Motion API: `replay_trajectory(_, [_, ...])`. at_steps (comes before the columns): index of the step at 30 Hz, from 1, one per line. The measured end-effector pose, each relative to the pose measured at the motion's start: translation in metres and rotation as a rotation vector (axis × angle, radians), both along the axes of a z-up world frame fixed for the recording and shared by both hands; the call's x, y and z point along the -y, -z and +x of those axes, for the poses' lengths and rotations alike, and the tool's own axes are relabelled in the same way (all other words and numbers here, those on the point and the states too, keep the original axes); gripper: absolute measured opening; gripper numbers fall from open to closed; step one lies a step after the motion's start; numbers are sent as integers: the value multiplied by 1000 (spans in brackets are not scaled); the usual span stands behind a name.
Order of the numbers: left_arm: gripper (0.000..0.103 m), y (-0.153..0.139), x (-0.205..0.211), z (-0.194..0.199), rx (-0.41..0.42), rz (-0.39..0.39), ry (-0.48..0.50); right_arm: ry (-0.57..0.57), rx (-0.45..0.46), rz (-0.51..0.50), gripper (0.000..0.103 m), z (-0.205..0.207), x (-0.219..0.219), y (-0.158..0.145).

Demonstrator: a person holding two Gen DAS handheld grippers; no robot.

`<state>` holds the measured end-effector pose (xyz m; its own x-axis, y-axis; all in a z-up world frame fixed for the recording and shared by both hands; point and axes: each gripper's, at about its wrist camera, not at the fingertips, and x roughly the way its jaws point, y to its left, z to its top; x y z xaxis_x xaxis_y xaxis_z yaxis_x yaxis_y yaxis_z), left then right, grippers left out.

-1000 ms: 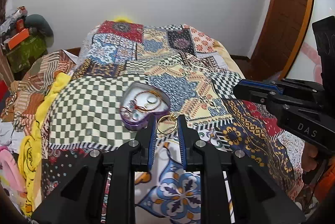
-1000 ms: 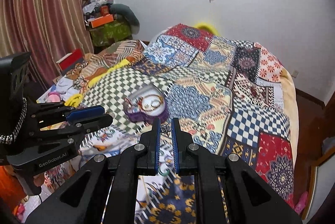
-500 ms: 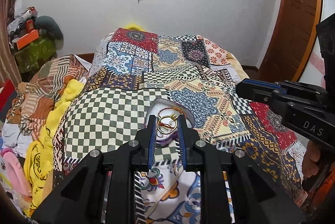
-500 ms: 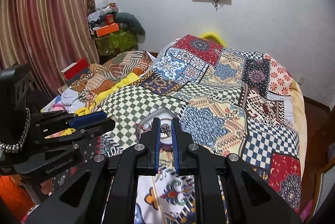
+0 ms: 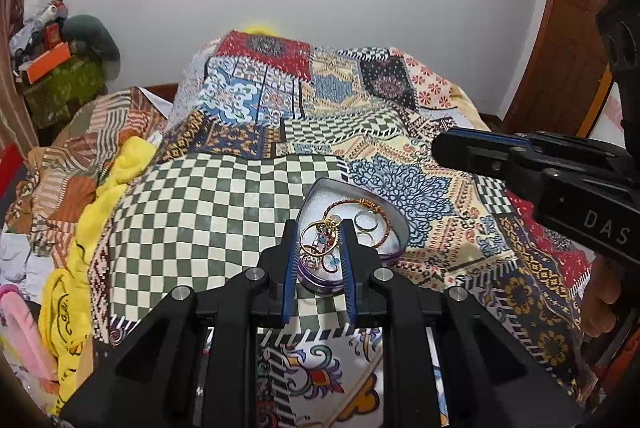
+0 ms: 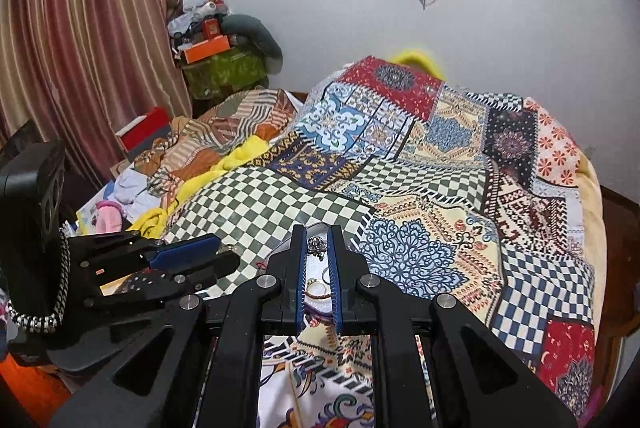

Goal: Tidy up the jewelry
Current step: 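Open both tools to drop the ring and the piece into the tin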

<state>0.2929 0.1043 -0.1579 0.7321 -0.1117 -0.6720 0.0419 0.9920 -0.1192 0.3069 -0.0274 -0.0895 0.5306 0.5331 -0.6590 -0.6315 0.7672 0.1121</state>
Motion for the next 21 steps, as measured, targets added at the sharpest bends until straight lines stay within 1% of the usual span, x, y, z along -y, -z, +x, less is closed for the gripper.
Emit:
replay_trajectory(7, [18, 19, -2, 24, -59, -34, 24, -28, -99, -34, 9, 25, -14, 24])
replay_trajectory(14, [19, 32, 2, 33, -95, -40, 41, -46, -136, -81, 9, 36, -25, 39])
replay_trajectory(21, [18, 37, 2, 33, -103, -39, 41, -51, -162, -108, 9, 39, -30, 52])
